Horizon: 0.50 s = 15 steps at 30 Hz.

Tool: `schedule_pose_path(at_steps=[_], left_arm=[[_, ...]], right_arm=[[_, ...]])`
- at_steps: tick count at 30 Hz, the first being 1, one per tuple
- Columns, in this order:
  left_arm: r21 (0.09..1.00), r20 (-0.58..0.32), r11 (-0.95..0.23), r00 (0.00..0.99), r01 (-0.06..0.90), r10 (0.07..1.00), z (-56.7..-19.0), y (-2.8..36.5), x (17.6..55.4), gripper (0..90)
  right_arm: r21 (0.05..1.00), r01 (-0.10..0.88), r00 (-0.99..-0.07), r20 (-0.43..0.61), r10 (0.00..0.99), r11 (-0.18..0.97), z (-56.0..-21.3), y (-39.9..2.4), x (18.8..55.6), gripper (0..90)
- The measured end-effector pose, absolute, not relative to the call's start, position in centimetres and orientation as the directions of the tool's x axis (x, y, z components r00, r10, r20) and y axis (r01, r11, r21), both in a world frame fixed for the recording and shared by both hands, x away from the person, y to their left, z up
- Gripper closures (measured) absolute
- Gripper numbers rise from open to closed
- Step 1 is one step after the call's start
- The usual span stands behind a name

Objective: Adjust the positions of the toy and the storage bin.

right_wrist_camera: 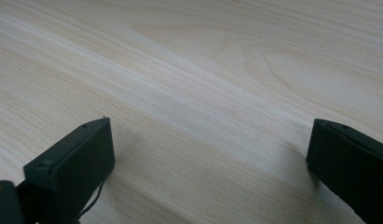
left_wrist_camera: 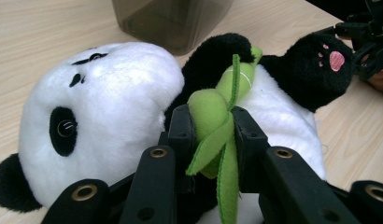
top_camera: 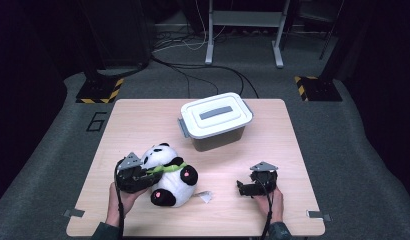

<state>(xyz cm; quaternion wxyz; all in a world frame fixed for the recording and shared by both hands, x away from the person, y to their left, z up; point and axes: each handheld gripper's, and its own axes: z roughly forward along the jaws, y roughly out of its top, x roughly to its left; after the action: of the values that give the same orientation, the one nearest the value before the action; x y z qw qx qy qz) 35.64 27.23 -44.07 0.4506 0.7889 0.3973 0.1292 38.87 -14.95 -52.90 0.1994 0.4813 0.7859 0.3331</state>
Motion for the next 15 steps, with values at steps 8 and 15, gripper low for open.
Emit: schedule_pose_path(at_steps=[8, 15], left_arm=[[0.833, -0.139, -0.238, 0.607, 0.499, 0.783, -43.5, 28.7, 35.1, 74.0], [0.845, -0.145, -0.171, 0.524, 0.507, 0.839, -43.1, 30.5, 35.1, 74.3]], right_arm=[[0.716, 0.623, -0.458, 0.007, 0.889, 0.315, -52.9, -15.0, 38.9, 0.3], [0.716, 0.622, -0.458, 0.005, 0.889, 0.316, -52.9, -15.0, 38.9, 0.3]])
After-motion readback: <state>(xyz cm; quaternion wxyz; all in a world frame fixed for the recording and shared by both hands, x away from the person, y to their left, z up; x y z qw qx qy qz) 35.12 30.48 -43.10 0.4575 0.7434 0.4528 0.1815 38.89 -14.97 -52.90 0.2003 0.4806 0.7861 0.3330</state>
